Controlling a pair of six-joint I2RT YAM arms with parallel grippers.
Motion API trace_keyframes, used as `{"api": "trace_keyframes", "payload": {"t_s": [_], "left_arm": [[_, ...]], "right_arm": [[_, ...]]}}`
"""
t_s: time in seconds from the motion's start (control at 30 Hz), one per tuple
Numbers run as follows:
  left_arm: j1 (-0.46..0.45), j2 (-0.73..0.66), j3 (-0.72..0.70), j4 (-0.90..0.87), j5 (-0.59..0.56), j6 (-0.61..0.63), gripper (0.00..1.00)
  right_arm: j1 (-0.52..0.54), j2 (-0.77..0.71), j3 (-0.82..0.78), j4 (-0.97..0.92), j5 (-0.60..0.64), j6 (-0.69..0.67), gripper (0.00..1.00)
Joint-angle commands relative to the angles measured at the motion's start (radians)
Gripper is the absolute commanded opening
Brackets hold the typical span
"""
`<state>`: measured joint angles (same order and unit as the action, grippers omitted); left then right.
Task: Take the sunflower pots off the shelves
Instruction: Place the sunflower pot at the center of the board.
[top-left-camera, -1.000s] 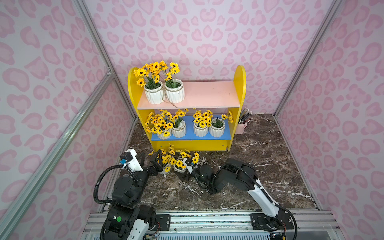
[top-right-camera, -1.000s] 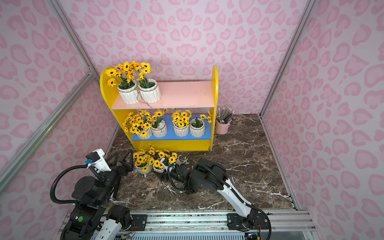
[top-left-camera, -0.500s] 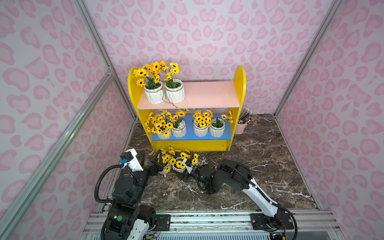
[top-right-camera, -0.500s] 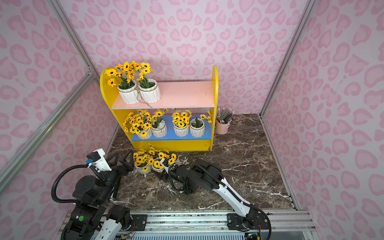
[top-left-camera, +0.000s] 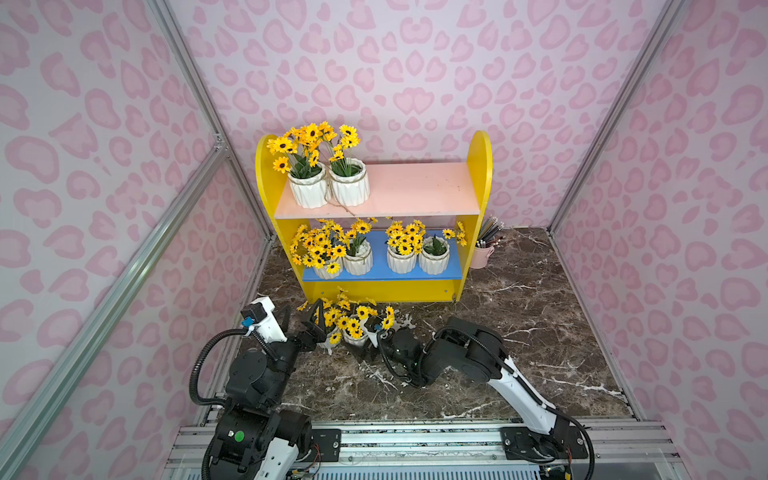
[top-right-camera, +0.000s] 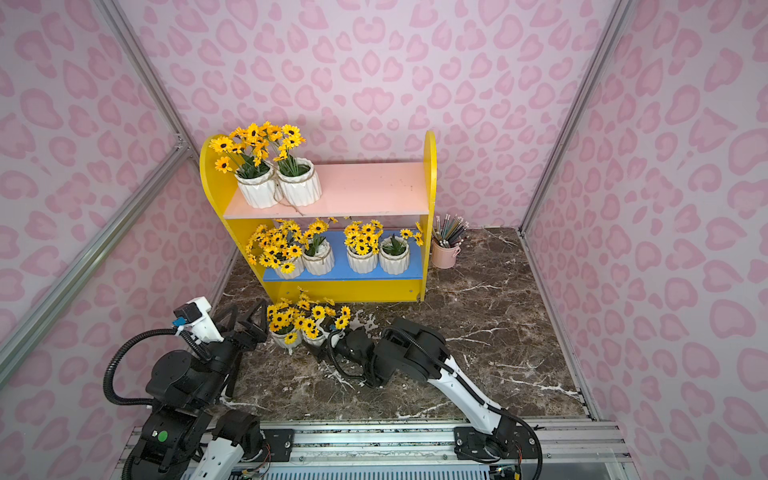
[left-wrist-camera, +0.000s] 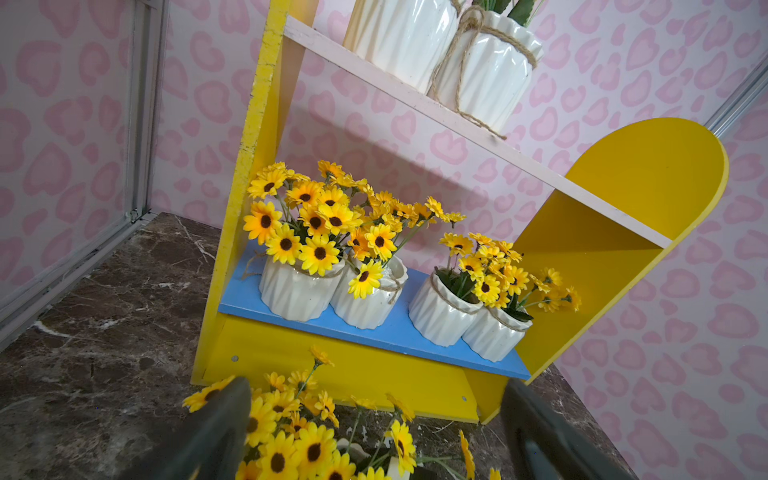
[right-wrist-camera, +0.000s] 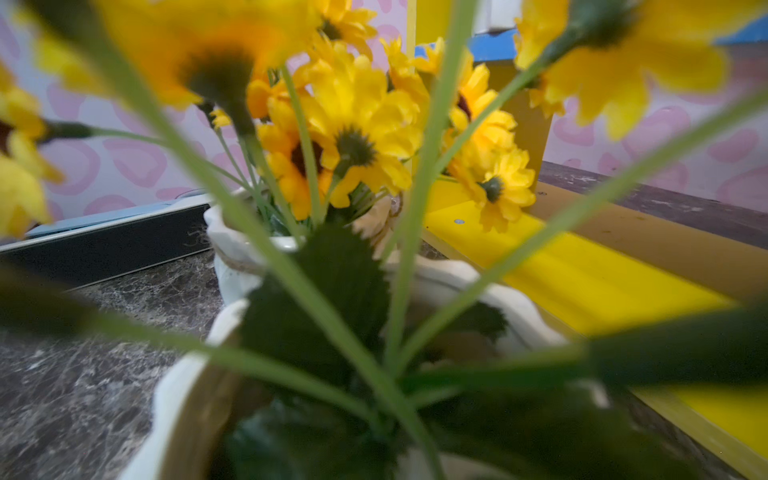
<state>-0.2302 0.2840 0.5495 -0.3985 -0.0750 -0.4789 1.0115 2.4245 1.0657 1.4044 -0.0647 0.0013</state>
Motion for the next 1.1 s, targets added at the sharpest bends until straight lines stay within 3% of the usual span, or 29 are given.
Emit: {"api": "trace_keyframes", "payload": {"t_s": [0.0,0.9,1.07], "left_arm": [[0.001,0.000,0.001,0.010,0.002,0.008,0.96],[0.006,0.012,0.002,0.020,0.027,0.009,0.96],[0.008,0.013,0.002,0.023,0.039,0.011,0.96]], "right_arm": [[0.002,-0.026,-0.015,0.001,-0.005,0.020,0.99],[-0.010,-0.130,-0.170,0.143,-0.055,0.027,0.99],[-0.011,-0.195,-0.256,0.156,-0.038,0.028,0.99]]}}
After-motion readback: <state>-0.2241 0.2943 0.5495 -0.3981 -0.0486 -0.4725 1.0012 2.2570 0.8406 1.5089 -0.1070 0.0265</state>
